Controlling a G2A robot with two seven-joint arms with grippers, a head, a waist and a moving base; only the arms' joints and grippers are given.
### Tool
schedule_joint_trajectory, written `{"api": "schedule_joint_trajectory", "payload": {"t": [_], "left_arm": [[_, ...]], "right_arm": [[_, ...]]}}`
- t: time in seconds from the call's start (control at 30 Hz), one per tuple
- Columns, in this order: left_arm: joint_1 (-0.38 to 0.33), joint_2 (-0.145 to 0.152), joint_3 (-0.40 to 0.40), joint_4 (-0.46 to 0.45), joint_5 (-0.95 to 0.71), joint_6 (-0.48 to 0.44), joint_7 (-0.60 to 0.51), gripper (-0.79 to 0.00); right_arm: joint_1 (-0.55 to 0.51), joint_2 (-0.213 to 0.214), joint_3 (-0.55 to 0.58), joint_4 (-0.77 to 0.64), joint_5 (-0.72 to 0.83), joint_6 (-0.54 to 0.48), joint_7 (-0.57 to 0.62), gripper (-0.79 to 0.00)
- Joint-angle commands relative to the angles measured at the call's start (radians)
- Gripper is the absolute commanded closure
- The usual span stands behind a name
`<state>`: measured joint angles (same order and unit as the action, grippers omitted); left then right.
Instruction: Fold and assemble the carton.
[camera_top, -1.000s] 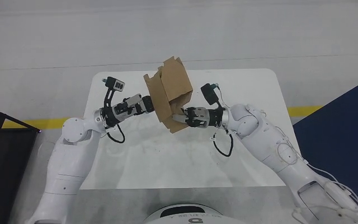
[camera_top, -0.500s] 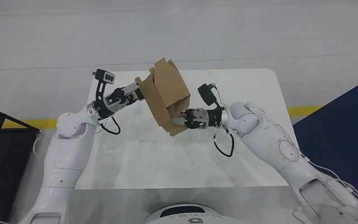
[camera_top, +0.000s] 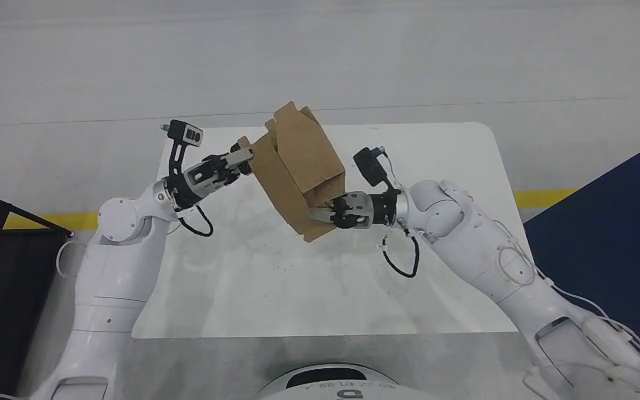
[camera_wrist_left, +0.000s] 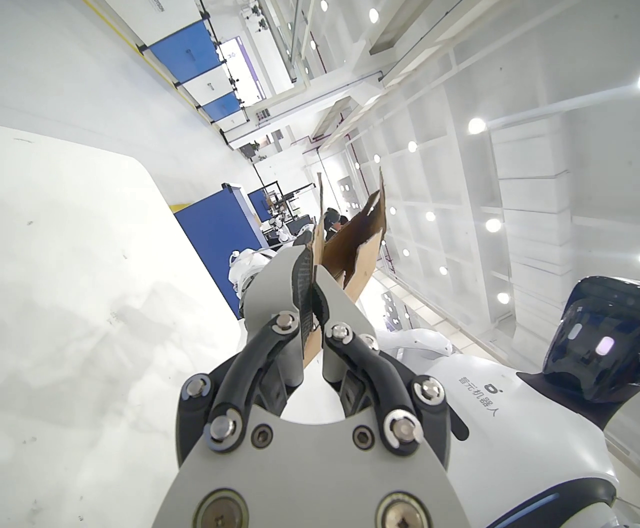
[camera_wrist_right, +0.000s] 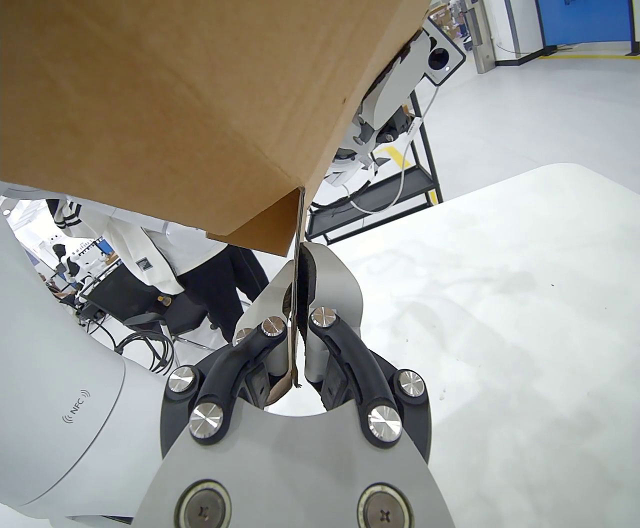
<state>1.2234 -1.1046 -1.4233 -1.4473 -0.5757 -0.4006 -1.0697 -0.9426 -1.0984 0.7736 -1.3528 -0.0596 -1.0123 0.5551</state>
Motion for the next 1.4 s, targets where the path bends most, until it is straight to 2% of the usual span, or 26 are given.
{"api": "schedule_joint_trajectory", "payload": {"t": [0.0, 0.03, 0.07, 0.1, 0.27, 0.5, 0.6, 0.83, 1.1, 1.37], "left_arm": [[0.001, 0.001, -0.002, -0.004, 0.019, -0.007, 0.01, 0.0], [0.001, 0.002, -0.006, -0.005, 0.039, -0.015, 0.019, 0.0], [0.002, 0.003, -0.011, -0.01, 0.057, -0.023, 0.028, 0.0], [0.005, 0.005, -0.016, -0.016, 0.069, -0.03, 0.038, 0.0], [0.027, 0.016, -0.074, -0.064, 0.215, -0.082, 0.11, 0.0], [0.088, 0.029, -0.12, -0.192, 0.481, -0.113, 0.214, 0.0], [0.109, 0.03, -0.107, -0.234, 0.539, -0.115, 0.239, 0.0], [0.132, 0.032, -0.088, -0.273, 0.608, -0.098, 0.278, 0.0], [0.144, 0.035, -0.079, -0.307, 0.659, -0.073, 0.323, 0.0], [0.148, 0.035, -0.058, -0.325, 0.66, -0.016, 0.343, 0.0]], "right_arm": [[0.001, -0.002, -0.002, 0.006, -0.008, 0.0, -0.008, 0.0], [0.002, -0.003, -0.002, 0.01, -0.01, 0.0, -0.014, -0.197], [0.003, -0.003, 0.0, 0.016, -0.013, 0.0, -0.02, -0.613], [0.004, -0.003, 0.005, 0.022, -0.017, 0.0, -0.028, -0.785], [-0.037, 0.017, 0.097, 0.035, -0.099, 0.0, -0.122, -0.785], [-0.165, 0.058, 0.278, -0.068, -0.282, 0.002, -0.263, -0.785], [-0.195, 0.06, 0.316, -0.127, -0.38, 0.079, -0.308, -0.785], [-0.167, 0.04, 0.274, -0.146, -0.47, 0.229, -0.322, -0.785], [-0.12, 0.014, 0.168, -0.182, -0.492, 0.246, -0.244, -0.785], [-0.115, 0.001, 0.11, -0.234, -0.511, 0.206, -0.206, -0.785]]}}
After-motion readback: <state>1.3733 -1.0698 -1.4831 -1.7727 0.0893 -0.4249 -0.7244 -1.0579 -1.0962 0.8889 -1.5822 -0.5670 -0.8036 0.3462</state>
